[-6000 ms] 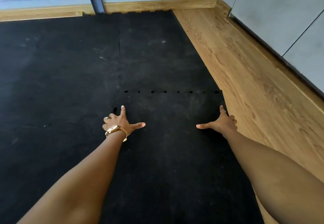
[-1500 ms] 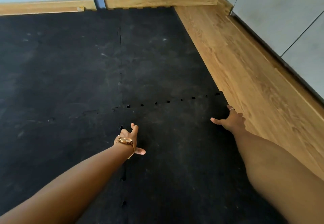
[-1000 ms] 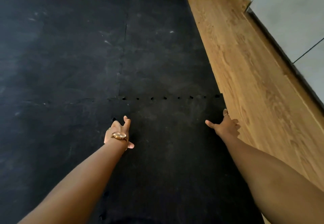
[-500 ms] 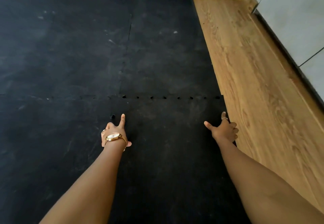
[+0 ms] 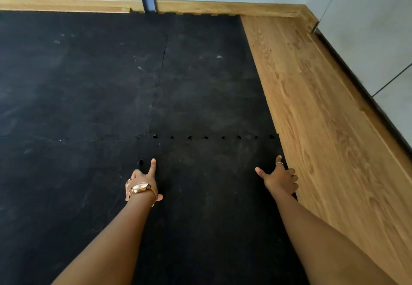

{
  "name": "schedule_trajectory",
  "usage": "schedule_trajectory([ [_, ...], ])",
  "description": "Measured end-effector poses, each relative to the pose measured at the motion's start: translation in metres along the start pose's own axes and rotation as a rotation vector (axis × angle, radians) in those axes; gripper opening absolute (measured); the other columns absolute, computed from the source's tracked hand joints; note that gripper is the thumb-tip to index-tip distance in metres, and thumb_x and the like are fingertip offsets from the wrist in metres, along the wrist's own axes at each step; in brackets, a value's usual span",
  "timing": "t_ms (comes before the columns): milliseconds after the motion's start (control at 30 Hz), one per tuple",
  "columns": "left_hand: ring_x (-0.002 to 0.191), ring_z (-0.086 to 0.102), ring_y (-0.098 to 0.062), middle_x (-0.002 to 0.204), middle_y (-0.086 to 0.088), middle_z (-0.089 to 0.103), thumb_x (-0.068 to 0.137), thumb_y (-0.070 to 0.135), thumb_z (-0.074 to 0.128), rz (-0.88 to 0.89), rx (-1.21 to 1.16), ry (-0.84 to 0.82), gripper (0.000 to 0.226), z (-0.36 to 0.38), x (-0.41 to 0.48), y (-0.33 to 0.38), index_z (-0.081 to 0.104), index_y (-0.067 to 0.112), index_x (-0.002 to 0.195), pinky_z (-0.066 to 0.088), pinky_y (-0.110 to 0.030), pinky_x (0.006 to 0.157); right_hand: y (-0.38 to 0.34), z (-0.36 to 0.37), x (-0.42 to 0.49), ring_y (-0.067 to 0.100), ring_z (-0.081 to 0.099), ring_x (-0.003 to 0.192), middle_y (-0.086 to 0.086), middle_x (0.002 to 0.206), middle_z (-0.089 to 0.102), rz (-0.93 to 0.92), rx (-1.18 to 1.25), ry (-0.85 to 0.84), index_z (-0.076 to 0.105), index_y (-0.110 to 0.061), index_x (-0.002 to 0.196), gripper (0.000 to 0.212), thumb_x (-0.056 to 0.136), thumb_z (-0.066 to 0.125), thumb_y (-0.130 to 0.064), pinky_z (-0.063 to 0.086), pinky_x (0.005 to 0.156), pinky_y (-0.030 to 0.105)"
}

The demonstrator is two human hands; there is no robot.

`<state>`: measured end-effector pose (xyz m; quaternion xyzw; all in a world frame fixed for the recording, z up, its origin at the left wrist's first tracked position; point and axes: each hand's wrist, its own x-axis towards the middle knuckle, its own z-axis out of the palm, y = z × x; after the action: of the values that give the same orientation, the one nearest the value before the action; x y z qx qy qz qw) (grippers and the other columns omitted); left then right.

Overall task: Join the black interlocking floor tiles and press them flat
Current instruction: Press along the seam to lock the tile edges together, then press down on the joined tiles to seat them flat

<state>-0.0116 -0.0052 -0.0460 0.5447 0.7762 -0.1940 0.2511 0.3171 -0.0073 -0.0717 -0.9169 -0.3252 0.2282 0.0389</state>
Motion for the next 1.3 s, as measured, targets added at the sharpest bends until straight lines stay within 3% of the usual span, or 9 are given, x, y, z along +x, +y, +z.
schedule_trajectory([
  [167, 0.123, 0.047, -0.033, 0.139, -0.014, 0.033, 0.079, 0.026, 0.077, 0.015, 0.028, -0.008, 0.116, 0.001, 0.001, -0.002, -0.015, 0.041, 0.149, 0.054, -0.043, 0.091, -0.001, 0.0, 0.001, 0.04, 0.034, 0.135, 0.024, 0.147, 0.032, -0.008, -0.03, -0.032, 0.012, -0.029, 0.153, 0.092, 0.082, 0.063, -0.055, 0.033, 0.109, 0.051],
  [267, 0.131, 0.041, -0.042, 0.151, -0.022, 0.024, 0.084, 0.023, 0.072, -0.071, 0.06, -0.081, 0.111, -0.004, 0.003, 0.007, -0.018, 0.039, 0.148, 0.047, -0.051, 0.099, -0.008, -0.004, -0.001, 0.042, 0.024, 0.14, 0.023, 0.155, 0.018, -0.015, -0.126, -0.078, 0.007, -0.027, 0.154, 0.091, 0.085, 0.062, -0.05, 0.028, 0.112, 0.054],
  [400, 0.143, 0.005, -0.049, 0.158, -0.026, 0.004, 0.095, 0.03, 0.056, -0.084, 0.337, -0.032, 0.082, -0.028, -0.001, 0.045, -0.001, 0.017, 0.153, 0.025, -0.064, 0.11, -0.053, -0.012, 0.0, 0.04, -0.007, 0.147, 0.011, 0.162, -0.013, -0.461, -0.32, -0.124, 0.0, -0.03, 0.153, 0.094, 0.086, 0.066, -0.026, 0.012, 0.117, 0.057],
  [500, 0.146, -0.002, -0.044, 0.158, -0.024, -0.009, 0.08, 0.042, 0.073, 0.147, 0.462, 0.12, 0.108, -0.052, 0.01, 0.076, 0.0, 0.011, 0.153, 0.019, -0.063, 0.113, -0.095, 0.0, -0.004, 0.036, -0.018, 0.146, 0.002, 0.161, -0.019, -0.722, -0.324, -0.354, -0.006, -0.031, 0.153, 0.11, 0.078, 0.074, -0.039, 0.004, 0.115, 0.061],
  [567, 0.147, -0.004, -0.037, 0.16, -0.017, -0.011, 0.065, 0.043, 0.085, 0.309, 0.433, 0.166, 0.133, -0.056, 0.029, 0.085, -0.012, 0.012, 0.152, 0.014, -0.054, 0.118, -0.112, 0.014, -0.006, 0.035, -0.021, 0.145, 0.001, 0.161, -0.021, -0.798, -0.481, -0.348, -0.012, -0.029, 0.152, 0.126, 0.068, 0.081, -0.046, 0.002, 0.114, 0.063],
  [633, 0.148, -0.008, -0.032, 0.16, -0.013, -0.013, 0.056, 0.043, 0.089, 0.401, 0.489, 0.151, 0.147, -0.054, 0.047, 0.086, -0.018, 0.007, 0.15, 0.007, -0.048, 0.12, -0.124, 0.021, -0.003, 0.034, -0.016, 0.147, 0.001, 0.162, -0.017, -0.802, -0.569, -0.329, -0.012, -0.027, 0.153, 0.134, 0.063, 0.086, -0.042, 0.004, 0.115, 0.064],
  [800, 0.148, -0.006, -0.028, 0.16, -0.014, -0.011, 0.053, 0.045, 0.09, 0.542, 0.511, 0.038, 0.146, -0.053, 0.069, 0.078, -0.011, 0.005, 0.151, 0.004, -0.042, 0.12, -0.131, 0.024, -0.001, 0.034, -0.01, 0.148, 0.003, 0.162, -0.014, -0.779, -0.594, -0.353, -0.008, -0.022, 0.154, 0.133, 0.063, 0.087, -0.037, 0.006, 0.115, 0.063],
  [1067, 0.146, -0.02, -0.023, 0.157, -0.003, -0.029, 0.05, 0.045, 0.091, 0.536, 0.335, -0.099, 0.153, -0.05, 0.075, 0.067, -0.021, 0.016, 0.15, 0.011, -0.047, 0.12, -0.139, 0.028, -0.005, 0.036, -0.012, 0.147, 0.002, 0.161, -0.02, -0.714, -0.647, -0.395, -0.015, -0.022, 0.152, 0.134, 0.065, 0.086, -0.034, 0.01, 0.115, 0.064],
  [1300, 0.146, -0.016, -0.031, 0.157, -0.015, -0.025, 0.048, 0.046, 0.092, 0.465, 0.381, 0.022, 0.155, -0.061, 0.067, 0.055, -0.019, 0.009, 0.15, 0.008, -0.046, 0.121, -0.167, 0.029, -0.045, 0.038, -0.016, 0.146, 0.005, 0.16, -0.025, -0.732, -0.726, -0.364, -0.019, -0.021, 0.151, 0.133, 0.069, 0.085, -0.025, 0.008, 0.111, 0.069],
])
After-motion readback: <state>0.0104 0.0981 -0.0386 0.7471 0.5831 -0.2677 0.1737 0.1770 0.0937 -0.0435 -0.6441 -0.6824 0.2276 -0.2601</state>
